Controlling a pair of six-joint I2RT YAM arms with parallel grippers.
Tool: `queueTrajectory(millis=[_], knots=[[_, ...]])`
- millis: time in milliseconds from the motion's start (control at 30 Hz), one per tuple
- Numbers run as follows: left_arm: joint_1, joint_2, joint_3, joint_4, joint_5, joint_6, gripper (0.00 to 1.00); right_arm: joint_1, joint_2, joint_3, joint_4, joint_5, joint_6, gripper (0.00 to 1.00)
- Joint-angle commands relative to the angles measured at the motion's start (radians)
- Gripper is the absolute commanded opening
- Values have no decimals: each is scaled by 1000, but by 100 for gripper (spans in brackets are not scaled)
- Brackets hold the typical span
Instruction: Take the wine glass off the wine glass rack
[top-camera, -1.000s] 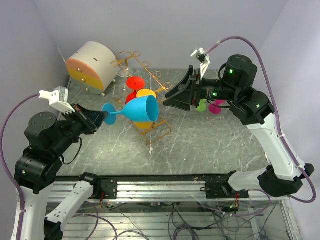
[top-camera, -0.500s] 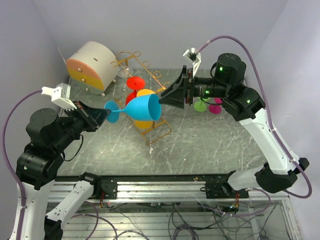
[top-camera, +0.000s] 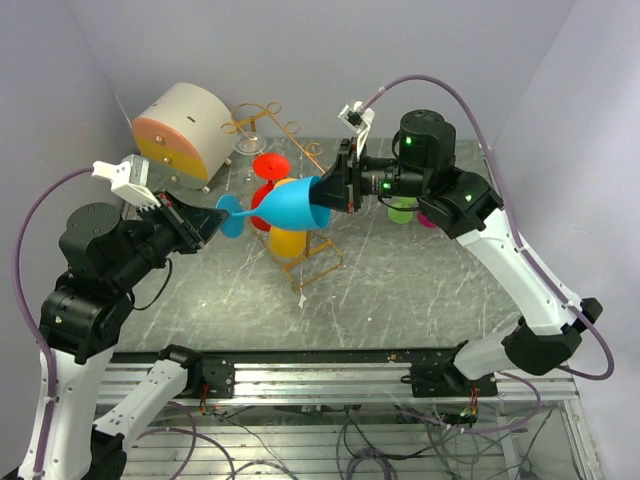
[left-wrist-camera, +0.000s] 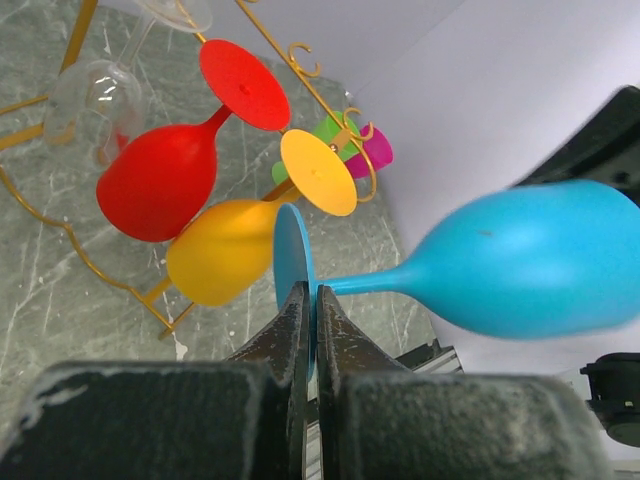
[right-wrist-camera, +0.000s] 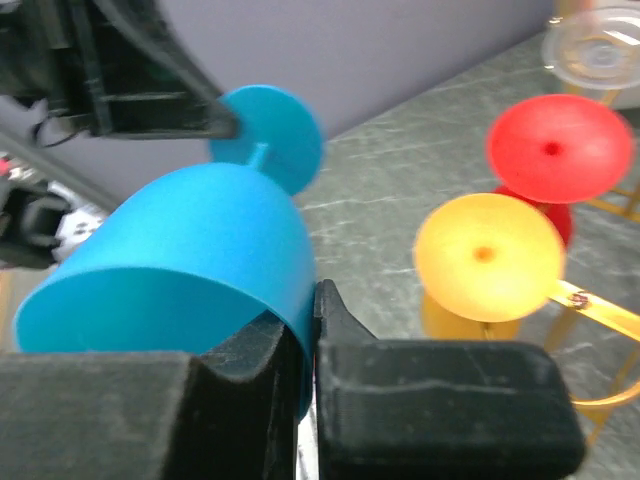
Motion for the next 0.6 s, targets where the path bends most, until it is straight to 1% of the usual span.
queueTrajectory(millis=[0,67,200,267,400,500,567], knots=[[0,7,46,47,17,-5,7,11,-8,38,-16,126,-6,0],[0,5,44,38,6,-4,9,11,-28,42,-22,197,-6,0],[0,0,33,9,-34,0,27,4,-80,72,-48,398,-25,0],[0,-3,25,-3,-59,3,33,2,-109,86,-48,499,-31,0],[0,-19,10,-11,-108,14,37,0,-187,83,-4,713,-63,0],[0,-29,-5,-16,-138,31,37,0,-230,76,39,945,-102,0],[0,-37,-30,-12,-155,43,37,0,-224,77,60,1118,-142,0]])
